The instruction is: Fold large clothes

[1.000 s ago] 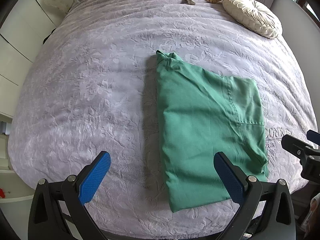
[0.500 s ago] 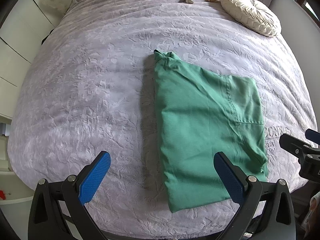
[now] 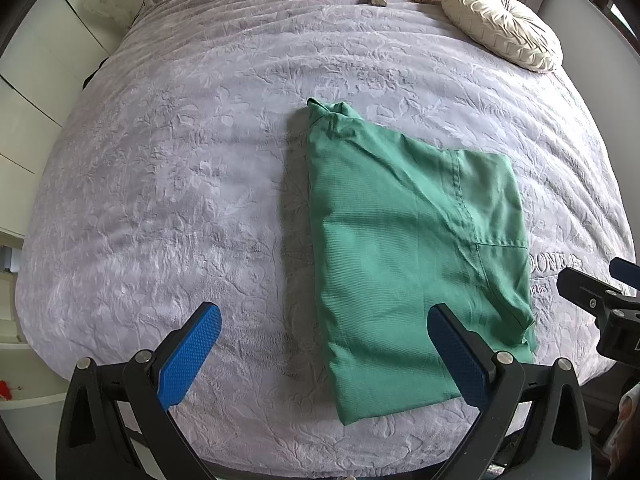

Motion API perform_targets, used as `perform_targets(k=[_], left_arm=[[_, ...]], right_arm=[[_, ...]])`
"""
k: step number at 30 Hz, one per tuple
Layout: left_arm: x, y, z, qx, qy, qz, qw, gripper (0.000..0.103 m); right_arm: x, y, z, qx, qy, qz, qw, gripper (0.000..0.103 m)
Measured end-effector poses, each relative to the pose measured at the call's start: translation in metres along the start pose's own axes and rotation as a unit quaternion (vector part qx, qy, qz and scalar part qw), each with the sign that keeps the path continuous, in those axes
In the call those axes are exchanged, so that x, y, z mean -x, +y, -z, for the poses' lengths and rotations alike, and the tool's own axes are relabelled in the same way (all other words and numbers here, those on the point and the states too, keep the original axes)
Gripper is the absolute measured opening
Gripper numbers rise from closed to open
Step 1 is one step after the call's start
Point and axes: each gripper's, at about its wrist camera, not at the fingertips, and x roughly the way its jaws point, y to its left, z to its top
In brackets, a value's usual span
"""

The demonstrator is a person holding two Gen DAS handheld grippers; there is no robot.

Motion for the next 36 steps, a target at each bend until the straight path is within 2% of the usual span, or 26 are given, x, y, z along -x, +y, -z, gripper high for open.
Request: perform_targets(k=[36], left_arm=[[-0.0016, -0.0025, 0.0016, -0.002, 0.001, -0.003, 1.0, 0.103]], right_arm=[[-0.0003, 0.0, -0.0019, 0.003, 0.002, 0.0, 1.0, 0.103]])
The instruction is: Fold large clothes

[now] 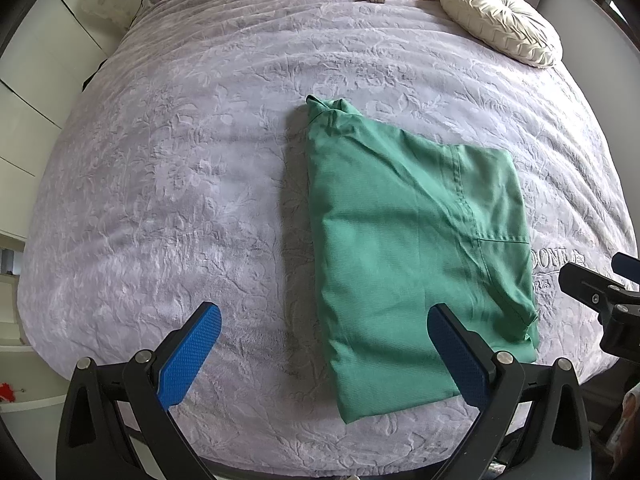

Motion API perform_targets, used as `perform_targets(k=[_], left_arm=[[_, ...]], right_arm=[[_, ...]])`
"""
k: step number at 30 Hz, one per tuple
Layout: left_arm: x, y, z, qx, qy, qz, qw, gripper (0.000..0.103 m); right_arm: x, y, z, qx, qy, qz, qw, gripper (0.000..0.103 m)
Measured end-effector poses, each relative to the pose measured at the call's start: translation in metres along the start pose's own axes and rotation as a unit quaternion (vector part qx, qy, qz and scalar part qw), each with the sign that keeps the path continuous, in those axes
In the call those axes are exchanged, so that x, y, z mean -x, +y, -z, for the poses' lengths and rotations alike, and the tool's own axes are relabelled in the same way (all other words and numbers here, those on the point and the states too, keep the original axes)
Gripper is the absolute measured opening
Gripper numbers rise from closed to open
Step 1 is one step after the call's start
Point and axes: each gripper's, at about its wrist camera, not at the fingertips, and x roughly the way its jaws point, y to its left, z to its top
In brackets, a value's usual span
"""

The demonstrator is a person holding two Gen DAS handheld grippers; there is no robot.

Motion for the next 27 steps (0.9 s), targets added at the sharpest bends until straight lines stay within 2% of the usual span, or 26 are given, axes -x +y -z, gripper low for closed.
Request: perform_targets(k=[27], left_arm=[[-0.0022, 0.0064, 0.0009, -0.008, 0.004, -0.003, 1.0, 0.103]], right_arm=[[-0.0025, 0.0004, 0.0017, 0.004, 0.004, 0.001, 1.0, 0.103]])
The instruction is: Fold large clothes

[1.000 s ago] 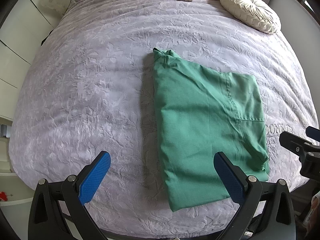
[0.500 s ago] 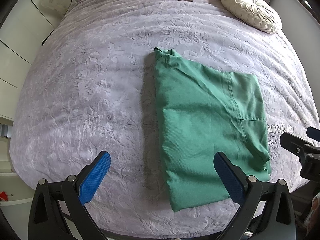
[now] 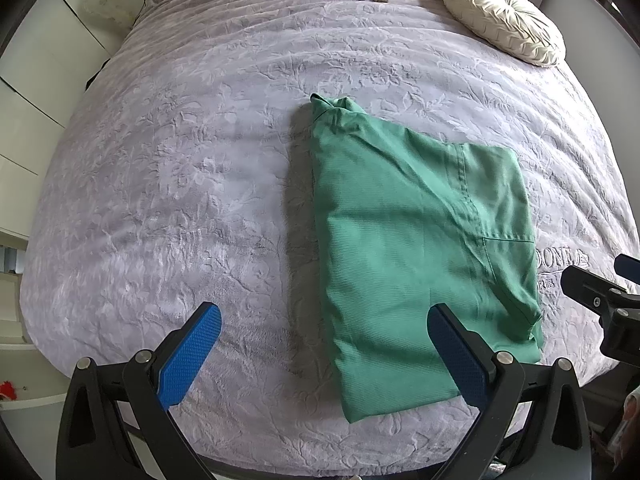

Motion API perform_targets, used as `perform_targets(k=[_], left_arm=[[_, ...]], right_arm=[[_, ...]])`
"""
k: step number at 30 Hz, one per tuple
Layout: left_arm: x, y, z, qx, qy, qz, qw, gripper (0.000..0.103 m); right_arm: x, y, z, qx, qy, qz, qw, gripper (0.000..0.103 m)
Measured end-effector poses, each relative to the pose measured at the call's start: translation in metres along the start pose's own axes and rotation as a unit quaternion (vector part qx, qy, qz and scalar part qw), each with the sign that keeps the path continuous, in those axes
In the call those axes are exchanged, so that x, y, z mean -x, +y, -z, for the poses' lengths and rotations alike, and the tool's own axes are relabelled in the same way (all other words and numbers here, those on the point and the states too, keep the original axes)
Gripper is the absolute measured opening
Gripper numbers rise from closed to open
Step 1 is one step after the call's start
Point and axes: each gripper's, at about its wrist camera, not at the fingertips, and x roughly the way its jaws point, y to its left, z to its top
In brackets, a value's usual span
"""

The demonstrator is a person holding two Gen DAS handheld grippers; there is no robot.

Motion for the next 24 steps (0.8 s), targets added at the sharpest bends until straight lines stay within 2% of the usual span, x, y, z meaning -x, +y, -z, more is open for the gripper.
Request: perform_targets(k=[24], left_arm=[[0.002, 0.0007, -0.0017, 0.001, -0.008, 0.003, 1.0, 0.103]], right_arm=[[-0.0042, -0.0044, -0.0019, 0.004, 0.006, 0.001, 1.0, 0.103]])
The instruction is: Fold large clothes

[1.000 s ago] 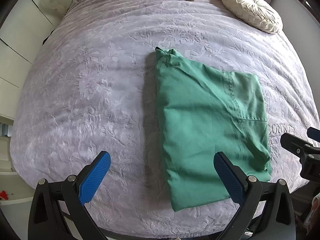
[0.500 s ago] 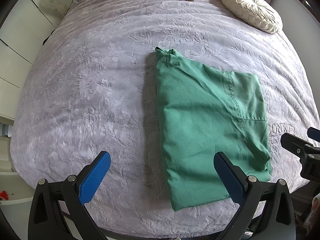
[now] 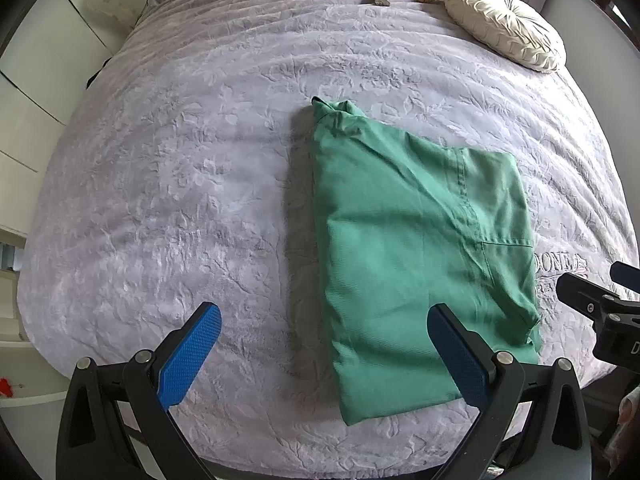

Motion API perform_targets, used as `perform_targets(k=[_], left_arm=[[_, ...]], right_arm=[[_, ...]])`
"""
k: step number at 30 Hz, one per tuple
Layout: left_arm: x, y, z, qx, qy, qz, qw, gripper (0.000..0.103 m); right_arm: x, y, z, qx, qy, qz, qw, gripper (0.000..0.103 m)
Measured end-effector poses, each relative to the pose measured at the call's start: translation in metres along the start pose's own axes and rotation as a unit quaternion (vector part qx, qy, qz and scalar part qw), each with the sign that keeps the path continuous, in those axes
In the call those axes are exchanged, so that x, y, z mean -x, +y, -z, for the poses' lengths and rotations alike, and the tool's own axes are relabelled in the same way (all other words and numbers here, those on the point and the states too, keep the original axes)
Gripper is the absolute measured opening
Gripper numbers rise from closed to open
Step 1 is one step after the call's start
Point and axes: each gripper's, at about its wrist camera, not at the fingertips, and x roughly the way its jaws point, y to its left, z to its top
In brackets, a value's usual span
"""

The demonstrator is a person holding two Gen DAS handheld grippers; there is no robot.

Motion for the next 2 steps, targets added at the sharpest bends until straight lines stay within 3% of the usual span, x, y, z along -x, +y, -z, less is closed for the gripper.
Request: perform_targets(k=[2], left_arm=[[-0.0001, -0.0009, -0.0004, -0.003, 0.0, -0.002, 1.0, 0.103]], right_arm=[[-0.0004, -0.0004, -0.0004, 0.0, 0.0, 0.0, 1.0, 0.103]])
